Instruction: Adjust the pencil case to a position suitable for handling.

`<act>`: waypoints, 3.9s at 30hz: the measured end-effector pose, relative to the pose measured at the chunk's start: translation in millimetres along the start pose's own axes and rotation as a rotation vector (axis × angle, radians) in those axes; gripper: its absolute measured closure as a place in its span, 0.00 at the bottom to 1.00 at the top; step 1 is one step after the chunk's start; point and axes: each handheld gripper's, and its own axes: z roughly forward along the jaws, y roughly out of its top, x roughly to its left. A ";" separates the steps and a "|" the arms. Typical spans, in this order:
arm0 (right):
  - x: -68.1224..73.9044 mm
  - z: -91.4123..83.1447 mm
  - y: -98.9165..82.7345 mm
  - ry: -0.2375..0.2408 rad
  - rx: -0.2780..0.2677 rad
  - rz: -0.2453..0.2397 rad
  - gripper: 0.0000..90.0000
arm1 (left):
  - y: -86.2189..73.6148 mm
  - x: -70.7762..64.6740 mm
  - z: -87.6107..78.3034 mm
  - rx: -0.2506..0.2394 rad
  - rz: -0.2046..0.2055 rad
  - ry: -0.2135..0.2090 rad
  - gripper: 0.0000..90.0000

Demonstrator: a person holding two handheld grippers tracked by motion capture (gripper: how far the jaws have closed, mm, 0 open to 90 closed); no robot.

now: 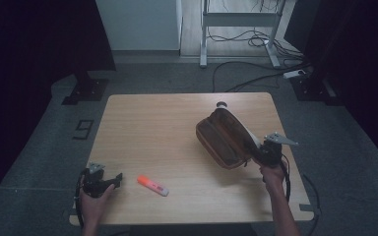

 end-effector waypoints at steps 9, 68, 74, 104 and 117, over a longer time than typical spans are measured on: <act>12.9 6.3 -0.9 0.051 0.015 -0.024 0.92 | 0.1 -0.3 0.1 0.001 0.000 0.002 0.17; 54.6 52.6 -28.7 0.142 0.147 -0.216 0.87 | 0.7 -2.4 1.2 0.009 0.019 0.019 0.17; 52.5 54.6 -30.4 0.114 0.155 -0.218 0.84 | 0.9 -2.5 1.1 0.013 0.023 0.020 0.17; 68.6 4.6 1.9 0.070 -0.070 -0.176 0.36 | 0.7 -2.4 1.3 0.008 0.018 0.019 0.17; 112.2 19.6 -9.5 0.230 -0.006 -0.221 0.36 | 0.7 -2.3 1.3 0.007 0.018 0.018 0.17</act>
